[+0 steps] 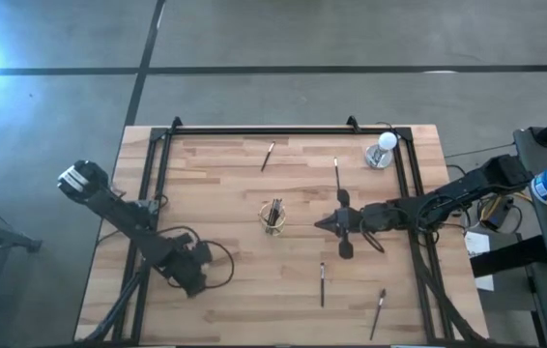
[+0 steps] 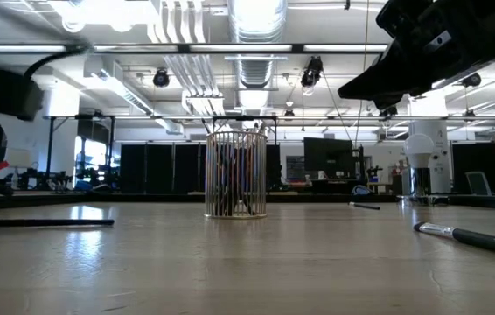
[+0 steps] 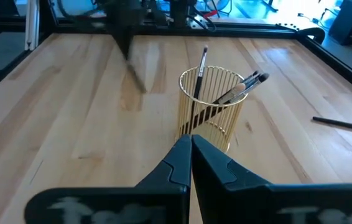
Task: Pick & Place Makeup Brushes
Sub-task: Put the liner brush into the gold makeup brush holder
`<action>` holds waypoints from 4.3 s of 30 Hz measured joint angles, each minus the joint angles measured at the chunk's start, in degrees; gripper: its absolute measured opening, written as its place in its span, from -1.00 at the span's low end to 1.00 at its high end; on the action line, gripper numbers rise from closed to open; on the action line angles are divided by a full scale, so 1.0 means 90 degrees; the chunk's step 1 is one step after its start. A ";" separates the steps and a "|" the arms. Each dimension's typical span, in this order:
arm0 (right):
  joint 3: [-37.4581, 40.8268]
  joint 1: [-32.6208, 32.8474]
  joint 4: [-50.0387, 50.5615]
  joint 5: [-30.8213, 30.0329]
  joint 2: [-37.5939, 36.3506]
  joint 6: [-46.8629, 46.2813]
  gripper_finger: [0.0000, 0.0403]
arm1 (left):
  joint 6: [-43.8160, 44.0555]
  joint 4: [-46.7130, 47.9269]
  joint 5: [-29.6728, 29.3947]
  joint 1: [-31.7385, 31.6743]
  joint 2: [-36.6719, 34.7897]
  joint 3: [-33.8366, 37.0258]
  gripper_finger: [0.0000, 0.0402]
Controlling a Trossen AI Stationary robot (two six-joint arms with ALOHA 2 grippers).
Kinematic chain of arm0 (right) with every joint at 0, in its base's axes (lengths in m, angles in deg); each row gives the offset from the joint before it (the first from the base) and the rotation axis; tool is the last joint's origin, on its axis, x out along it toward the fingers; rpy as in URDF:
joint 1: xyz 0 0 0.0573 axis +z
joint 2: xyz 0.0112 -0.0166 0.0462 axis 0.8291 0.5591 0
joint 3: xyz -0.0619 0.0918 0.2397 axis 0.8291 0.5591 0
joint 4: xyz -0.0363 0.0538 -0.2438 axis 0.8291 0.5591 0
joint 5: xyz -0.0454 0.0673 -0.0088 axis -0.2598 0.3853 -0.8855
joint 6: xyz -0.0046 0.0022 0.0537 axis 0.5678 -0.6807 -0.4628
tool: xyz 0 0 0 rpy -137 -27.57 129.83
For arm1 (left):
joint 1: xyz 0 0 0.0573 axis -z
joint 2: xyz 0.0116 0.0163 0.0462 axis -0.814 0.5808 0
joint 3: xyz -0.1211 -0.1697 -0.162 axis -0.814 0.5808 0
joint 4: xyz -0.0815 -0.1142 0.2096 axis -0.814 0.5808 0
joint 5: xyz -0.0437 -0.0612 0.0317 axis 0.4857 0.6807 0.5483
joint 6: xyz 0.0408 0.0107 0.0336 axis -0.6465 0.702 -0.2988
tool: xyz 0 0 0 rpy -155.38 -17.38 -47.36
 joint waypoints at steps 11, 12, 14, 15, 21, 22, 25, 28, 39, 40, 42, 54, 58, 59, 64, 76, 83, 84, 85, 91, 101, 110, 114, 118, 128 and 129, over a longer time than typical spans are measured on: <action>-0.0843 0.0404 0.0061 -0.0018 0.0598 -0.0003 -0.93 | -0.0039 -0.0992 0.0171 -0.0771 -0.0285 -0.0698 -1.00; -0.0952 0.0437 0.0104 -0.0009 0.0740 -0.0051 -0.92 | -0.0061 -0.1105 0.0164 -0.0850 -0.0285 -0.0705 -1.00; -0.1206 0.0494 0.0216 -0.0003 0.1078 -0.0203 -0.86 | -0.0083 -0.1450 0.0156 -0.0975 -0.0285 -0.0734 -1.00; -0.1326 0.0520 0.0234 0.0008 0.1261 -0.0315 -0.83 | -0.0083 -0.1546 0.0153 -0.1030 -0.0285 -0.0736 -1.00; -0.2005 0.0573 0.0252 0.0365 0.2383 -0.1215 -0.58 | -0.0113 -0.1856 0.0094 -0.1276 -0.0229 -0.0728 -1.00; -0.2124 0.0585 0.0250 0.0433 0.2573 -0.1362 -0.54 | -0.0113 -0.1867 0.0066 -0.1293 -0.0203 -0.0728 -1.00; -0.2461 0.0656 0.0253 0.0456 0.3108 -0.1679 -0.43 | -0.0197 -0.1980 -0.0004 -0.1321 -0.0143 -0.0726 -1.00; -0.2845 0.0710 0.0250 0.0463 0.3600 -0.1958 -0.35 | -0.0268 -0.2047 -0.0110 -0.1330 -0.0115 -0.0726 -1.00; -0.4496 0.0732 0.1067 0.0444 0.5095 -0.2150 -0.25 | -0.0566 -0.2095 -0.0385 -0.1342 -0.0100 -0.0726 -1.00; -0.4698 0.0732 0.1314 0.0443 0.5220 -0.2105 -0.25 | -0.0603 -0.2094 -0.0387 -0.1342 -0.0100 -0.0726 -1.00; -0.5055 0.0731 0.1890 0.0434 0.5434 -0.1979 -0.25 | -0.0692 -0.2095 -0.0388 -0.1337 -0.0100 -0.0704 -1.00; -0.6423 0.0628 0.4024 0.0262 0.6188 -0.1066 -0.33 | -0.1461 -0.2307 -0.0802 -0.0903 -0.0107 -0.0522 -1.00; -0.6427 0.0502 0.4168 0.0285 0.6160 -0.1063 -0.42 | -0.1537 -0.2474 -0.0948 -0.0732 -0.0107 -0.0470 -1.00; -0.6427 0.0475 0.4186 0.0301 0.6147 -0.1050 -0.44 | -0.1537 -0.2490 -0.0950 -0.0704 -0.0114 -0.0426 -1.00; -0.6417 0.0418 0.4225 0.0517 0.6151 -0.1144 -0.53 | -0.1402 -0.2870 -0.0961 -0.0619 -0.0127 -0.0165 -1.00; -0.6226 0.0404 0.4129 0.0732 0.6156 -0.1863 -0.92 | -0.0717 -0.3908 -0.2222 -0.0602 -0.0404 0.0440 -0.90; -0.6173 0.0502 0.4287 0.0310 0.5987 -0.1894 -0.94 | -0.1205 -0.5933 -0.3723 -0.0406 -0.0426 0.1063 -0.64; -0.6156 0.0518 0.4321 0.0259 0.5940 -0.1918 -0.94 | -0.1338 -0.6398 -0.3867 -0.0387 -0.0428 0.1211 -0.62; -0.6136 0.0539 0.4322 0.0196 0.5892 -0.1954 -0.94 | -0.1468 -0.6897 -0.3918 -0.0378 -0.0428 0.1365 -0.61; -0.5752 0.0644 0.4067 -0.0372 0.5309 -0.2345 -0.95 | -0.2305 -0.9375 -0.4274 -0.0356 -0.0437 0.2133 -0.59; -0.4241 0.0776 0.2096 -0.1555 0.3665 -0.2863 -0.95 | -0.4254 -1.1338 -0.4632 -0.0387 -0.0600 0.2382 -0.58; -0.2921 0.0773 -0.1661 -0.1674 0.3021 -0.1949 -0.95 | -0.5107 -1.2410 -0.4446 -0.0653 -0.0729 0.2341 -0.58; -0.2901 0.0771 -0.2434 -0.1467 0.3136 -0.1637 -0.95 | -0.5217 -1.2594 -0.4000 -0.0896 -0.0727 0.2196 -0.58; -0.3040 0.0771 -0.2600 -0.1330 0.3317 -0.1411 -0.95 | -0.5611 -1.2547 -0.3643 -0.1103 -0.0719 0.1871 -0.58; -0.3223 0.0771 -0.2659 -0.1169 0.3335 -0.1062 -0.95 | -0.5788 -1.2036 -0.3106 -0.1415 -0.0710 0.1429 -0.58; -0.3223 0.0771 -0.2658 -0.1161 0.3345 -0.1057 -0.95 | -0.5848 -1.2040 -0.2981 -0.1419 -0.0710 0.1387 -0.58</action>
